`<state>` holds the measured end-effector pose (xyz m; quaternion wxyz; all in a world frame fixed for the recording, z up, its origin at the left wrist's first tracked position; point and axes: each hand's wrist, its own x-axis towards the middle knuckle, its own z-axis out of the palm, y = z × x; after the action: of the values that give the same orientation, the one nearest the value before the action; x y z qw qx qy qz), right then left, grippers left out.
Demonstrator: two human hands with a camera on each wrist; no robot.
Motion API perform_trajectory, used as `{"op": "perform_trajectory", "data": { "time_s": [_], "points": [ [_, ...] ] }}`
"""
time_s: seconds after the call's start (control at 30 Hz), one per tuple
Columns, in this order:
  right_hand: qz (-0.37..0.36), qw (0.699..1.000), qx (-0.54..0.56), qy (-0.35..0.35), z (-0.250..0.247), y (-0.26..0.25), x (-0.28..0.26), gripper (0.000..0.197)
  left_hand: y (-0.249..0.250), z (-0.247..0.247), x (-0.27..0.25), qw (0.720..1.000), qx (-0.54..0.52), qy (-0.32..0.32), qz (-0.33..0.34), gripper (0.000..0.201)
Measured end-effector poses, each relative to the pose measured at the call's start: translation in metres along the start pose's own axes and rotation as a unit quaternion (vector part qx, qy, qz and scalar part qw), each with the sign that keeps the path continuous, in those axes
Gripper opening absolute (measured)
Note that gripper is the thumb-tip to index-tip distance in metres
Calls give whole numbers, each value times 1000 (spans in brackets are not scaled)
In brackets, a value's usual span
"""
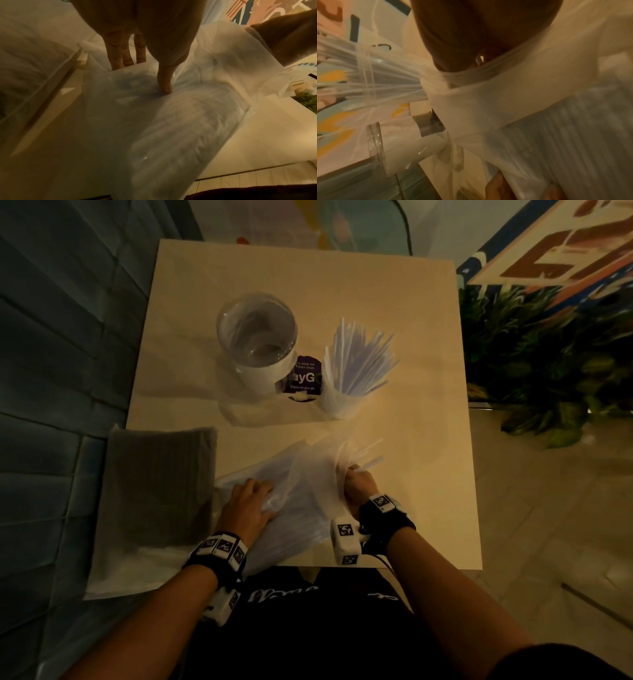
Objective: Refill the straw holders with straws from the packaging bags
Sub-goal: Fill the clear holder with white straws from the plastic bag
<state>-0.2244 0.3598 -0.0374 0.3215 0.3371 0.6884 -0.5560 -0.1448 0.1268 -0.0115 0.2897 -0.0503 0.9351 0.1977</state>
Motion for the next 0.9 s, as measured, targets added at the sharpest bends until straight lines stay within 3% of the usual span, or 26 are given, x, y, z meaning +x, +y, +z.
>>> {"op": "perform_trajectory", "data": {
  "time_s": [0.03,0.27,0.5,0.9],
  "points": [
    [-7,1000,-5,5,1,9,15,21,0,0,0,1000,-3,1,4,48],
    [-108,989,-12,100,-17,-36,-38,27,-5,-1,1,1000,0,13,11,49],
    [-269,952,-40,139,-63,-64,-64,11,-6,-4,2,1000,1,-2,10,46],
    [-346,917,-91,175,-99,-105,-98,12,-10,-9,5,1000,-23,-10,14,48]
  ]
}}
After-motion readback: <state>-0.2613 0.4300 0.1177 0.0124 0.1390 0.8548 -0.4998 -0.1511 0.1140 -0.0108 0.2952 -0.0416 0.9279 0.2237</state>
